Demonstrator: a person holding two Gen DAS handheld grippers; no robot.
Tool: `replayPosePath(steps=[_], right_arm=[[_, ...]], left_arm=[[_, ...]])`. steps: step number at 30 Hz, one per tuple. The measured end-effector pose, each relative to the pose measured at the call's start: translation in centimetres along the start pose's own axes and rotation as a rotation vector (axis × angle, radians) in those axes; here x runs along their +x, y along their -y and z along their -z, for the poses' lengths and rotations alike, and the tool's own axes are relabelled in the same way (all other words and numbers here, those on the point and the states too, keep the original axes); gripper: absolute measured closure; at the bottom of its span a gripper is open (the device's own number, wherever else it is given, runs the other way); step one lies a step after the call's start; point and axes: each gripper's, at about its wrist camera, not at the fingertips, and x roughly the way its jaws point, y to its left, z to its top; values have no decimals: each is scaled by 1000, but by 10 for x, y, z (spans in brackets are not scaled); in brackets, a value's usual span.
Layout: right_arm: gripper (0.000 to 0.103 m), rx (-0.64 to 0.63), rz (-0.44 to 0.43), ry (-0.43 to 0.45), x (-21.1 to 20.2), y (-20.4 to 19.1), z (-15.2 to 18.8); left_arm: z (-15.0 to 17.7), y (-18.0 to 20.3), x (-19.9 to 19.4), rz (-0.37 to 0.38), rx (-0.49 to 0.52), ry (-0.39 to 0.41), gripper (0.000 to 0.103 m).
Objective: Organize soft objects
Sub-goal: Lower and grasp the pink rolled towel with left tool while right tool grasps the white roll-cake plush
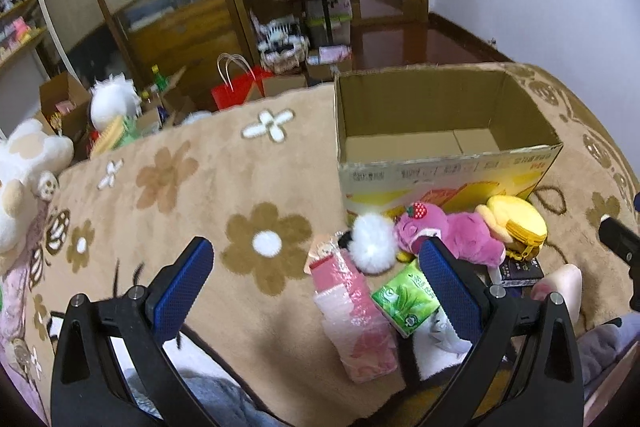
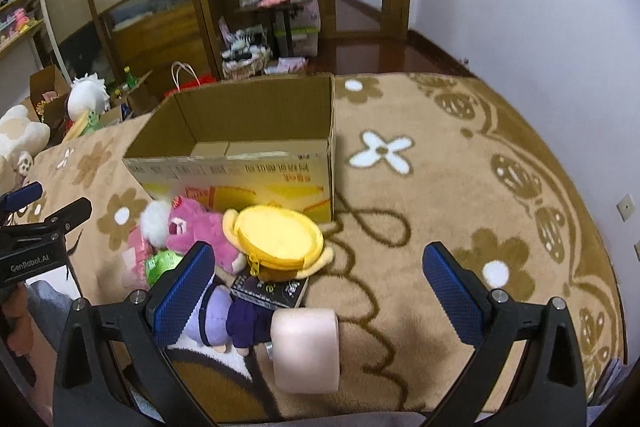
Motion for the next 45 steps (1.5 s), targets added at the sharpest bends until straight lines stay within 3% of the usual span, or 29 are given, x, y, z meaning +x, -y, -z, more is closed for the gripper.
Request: replayPosePath(steps=[15, 30, 36, 41, 45], right_arm=[[0, 49, 4, -263, 55, 13, 12], [1, 38, -34, -459, 92, 11, 26], [16, 52, -59, -511, 101, 16, 33], [34, 47, -103, -536, 110, 14, 35], [39, 54, -128, -556, 118, 11, 37]], left_arm=[[11, -5, 72, -25, -19, -254, 1], [17, -13, 122, -7, -86, -416, 1], [22, -13, 142, -11, -95, -467, 1], [26, -15, 153, 45, -141, -495, 20], [28, -18, 162, 95, -186, -525, 35]])
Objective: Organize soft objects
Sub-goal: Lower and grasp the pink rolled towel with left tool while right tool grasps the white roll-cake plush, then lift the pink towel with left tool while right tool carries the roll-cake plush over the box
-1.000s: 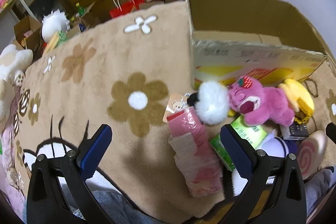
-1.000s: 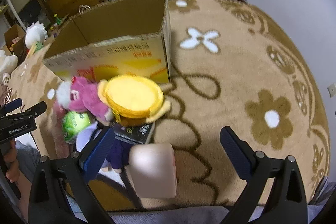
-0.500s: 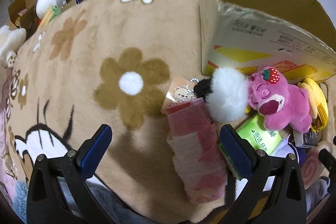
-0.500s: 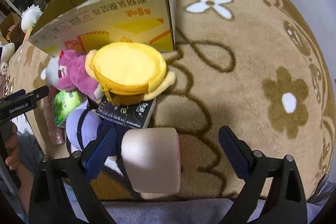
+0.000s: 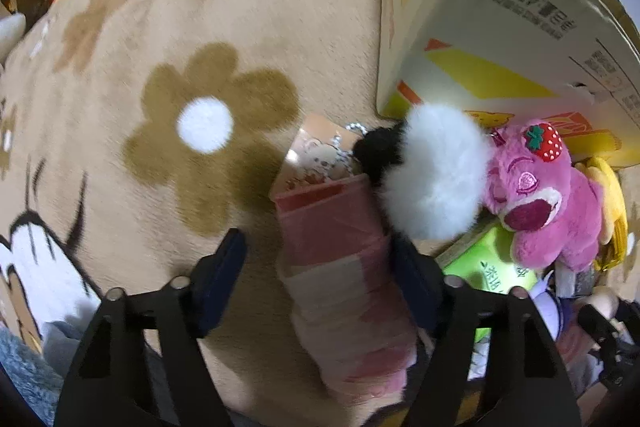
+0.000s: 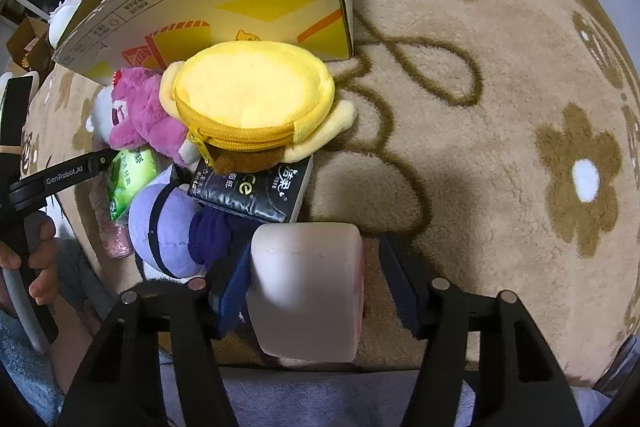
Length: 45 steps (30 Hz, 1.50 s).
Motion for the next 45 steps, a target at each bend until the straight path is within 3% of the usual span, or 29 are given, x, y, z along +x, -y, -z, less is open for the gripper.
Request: replayPosePath(steps=[5, 11, 20, 28, 37, 45], right_arm=[[47, 6, -12, 11, -3, -2, 3], [57, 7, -19, 25, -9, -3, 6], [59, 24, -5, 86, -29, 3, 11], [59, 42, -8, 235, -58, 7, 16], [61, -26, 12, 493, -101, -16, 20], [63, -77, 55, 634, -129, -31, 34]], left_arm=[[0, 2, 0, 12, 2, 10, 53], [1, 3, -3, 22, 5, 18, 57], [6, 8, -15, 32, 48, 79, 59], [20, 25, -49, 35, 80, 155, 60], [46, 20, -92, 46, 123, 276, 61], [62, 22, -142, 60, 147, 451, 61]])
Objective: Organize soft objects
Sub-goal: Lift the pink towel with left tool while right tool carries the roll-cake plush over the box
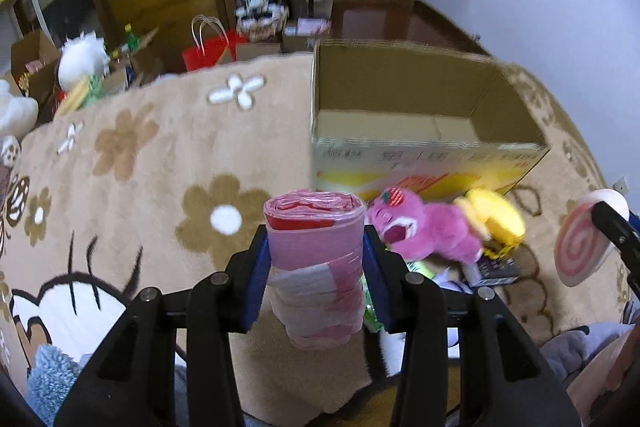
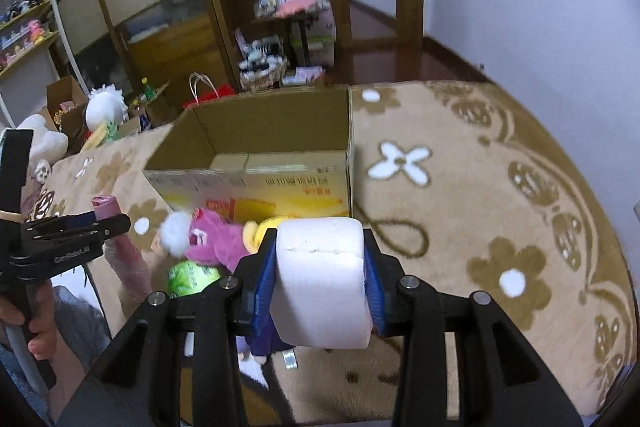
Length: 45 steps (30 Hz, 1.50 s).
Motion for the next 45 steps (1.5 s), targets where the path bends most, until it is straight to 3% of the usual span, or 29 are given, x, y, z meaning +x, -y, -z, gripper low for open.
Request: replayPosePath(steps=[17, 30, 45], right_arm=[[65, -1, -4, 266, -57, -14, -32], [64, -24, 13, 367, -54, -23, -69], [64, -81, 13, 431, -30, -21, -95]], left_arm=[[-33, 8, -82, -6, 31, 342, 61], [-82, 20, -88, -4, 36, 443, 61], [-121, 35, -63, 12, 65, 491, 61]])
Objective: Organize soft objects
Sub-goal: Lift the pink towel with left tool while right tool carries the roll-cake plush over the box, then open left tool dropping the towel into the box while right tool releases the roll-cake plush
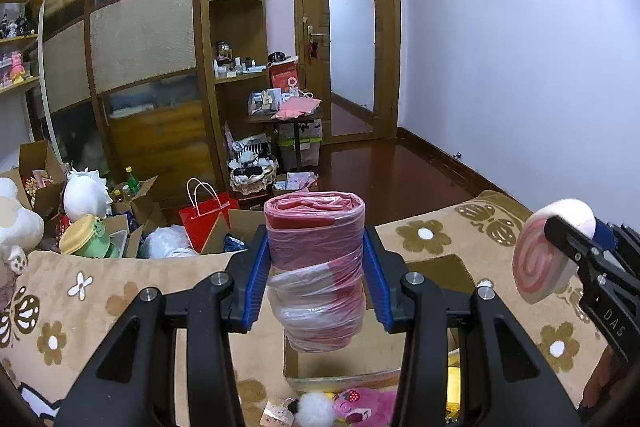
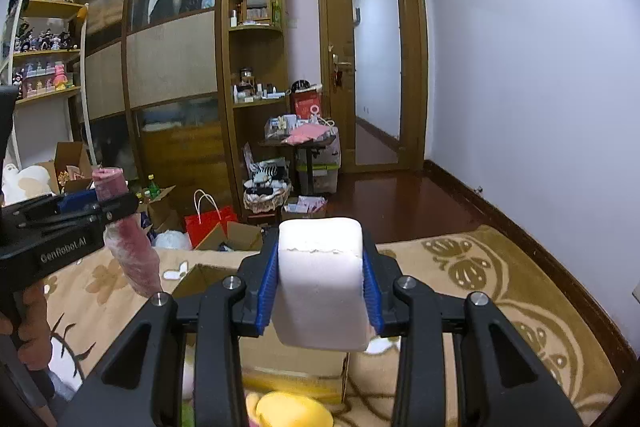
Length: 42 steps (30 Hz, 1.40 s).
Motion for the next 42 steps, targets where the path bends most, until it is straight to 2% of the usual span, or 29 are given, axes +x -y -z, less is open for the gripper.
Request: replayPosePath(steps=[6, 14, 26, 33, 42], right_arm=[[64, -7, -20, 18, 18, -2, -3], [63, 19, -56, -22, 49, -2, 5], [63, 52, -106, -121, 82, -2, 34], [62, 53, -149, -157, 93, -5, 45], [57, 39, -145, -242, 105, -12, 64]], left_arm=[[2, 1, 18, 2, -2, -8, 60], [16, -1, 36, 26, -11, -31, 60], [48, 0, 88, 34, -8, -177, 60], [61, 3, 102, 34, 6, -232, 60], [81, 2, 113, 14, 18, -303, 60]])
